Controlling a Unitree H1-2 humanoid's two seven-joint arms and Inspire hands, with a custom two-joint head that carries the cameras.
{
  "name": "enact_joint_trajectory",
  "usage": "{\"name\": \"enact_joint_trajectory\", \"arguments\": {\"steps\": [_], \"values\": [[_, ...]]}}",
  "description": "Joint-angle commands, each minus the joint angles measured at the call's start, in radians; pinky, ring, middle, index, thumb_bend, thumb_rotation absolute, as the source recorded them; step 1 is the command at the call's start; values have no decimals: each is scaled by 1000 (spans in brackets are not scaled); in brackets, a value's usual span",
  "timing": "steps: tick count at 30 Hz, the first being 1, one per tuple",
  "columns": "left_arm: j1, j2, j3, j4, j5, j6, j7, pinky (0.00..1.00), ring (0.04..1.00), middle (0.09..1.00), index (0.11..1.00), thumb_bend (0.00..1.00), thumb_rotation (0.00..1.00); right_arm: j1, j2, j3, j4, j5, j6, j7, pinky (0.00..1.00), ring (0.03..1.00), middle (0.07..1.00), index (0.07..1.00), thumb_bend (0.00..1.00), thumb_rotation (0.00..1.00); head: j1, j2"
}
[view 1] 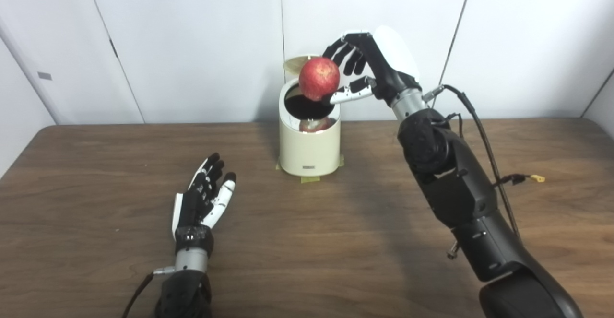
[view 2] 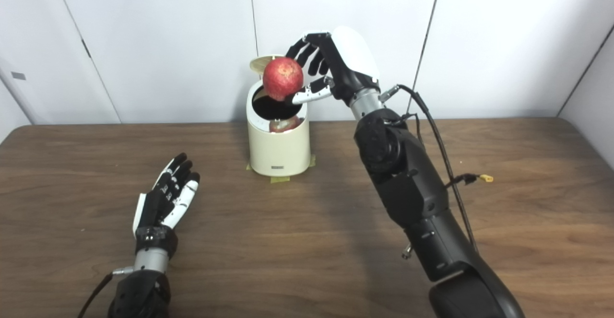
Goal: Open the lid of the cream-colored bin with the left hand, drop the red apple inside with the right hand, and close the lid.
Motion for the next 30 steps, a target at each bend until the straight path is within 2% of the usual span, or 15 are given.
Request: {"name": "enact_joint_trajectory", "arguments": {"steps": [1,9,12,18,22,26,27,29,30], "values": [[-22,-7,-8,4,2,-6,-4,996,937,900,909,496,355,-51,2,-1,-1,-5,-39,-37,364,404,504,518,517,0,1,0],[-22,-9,-9,3,6,-6,-2,958,931,899,911,497,356,-49,5,13,39,-9,-56,-58,371,405,504,518,516,0,2,2],[-20,-8,-11,-1,8,-7,-2,988,937,901,914,499,366,-49,5,22,49,-20,-54,-60,371,404,505,518,516,0,2,4],[-17,-9,-11,-8,4,-3,-3,985,944,906,921,491,370,-53,10,25,73,-27,-53,-78,367,402,502,518,517,0,2,6],[-16,-11,-9,-13,4,-1,0,951,932,899,912,489,346,-53,13,22,83,-24,-54,-94,377,409,508,514,517,0,1,9],[-16,-11,-7,-14,-2,-5,-2,902,922,899,924,498,353,-52,2,45,77,-68,-40,-94,406,398,486,562,512,0,4,11],[-16,-11,-6,-14,-5,-5,-3,893,920,900,928,503,355,-50,0,50,78,-79,-44,-102,410,401,488,562,512,0,3,11],[-16,-11,-5,-14,-9,-6,-4,888,920,901,932,506,349,-47,-4,58,75,-103,-40,-109,398,472,474,536,523,4,2,11],[-15,-10,-5,-16,-11,-6,-6,882,919,901,936,508,349,-47,-8,67,71,-126,-27,-110,373,487,548,512,523,90,1,11]]}}
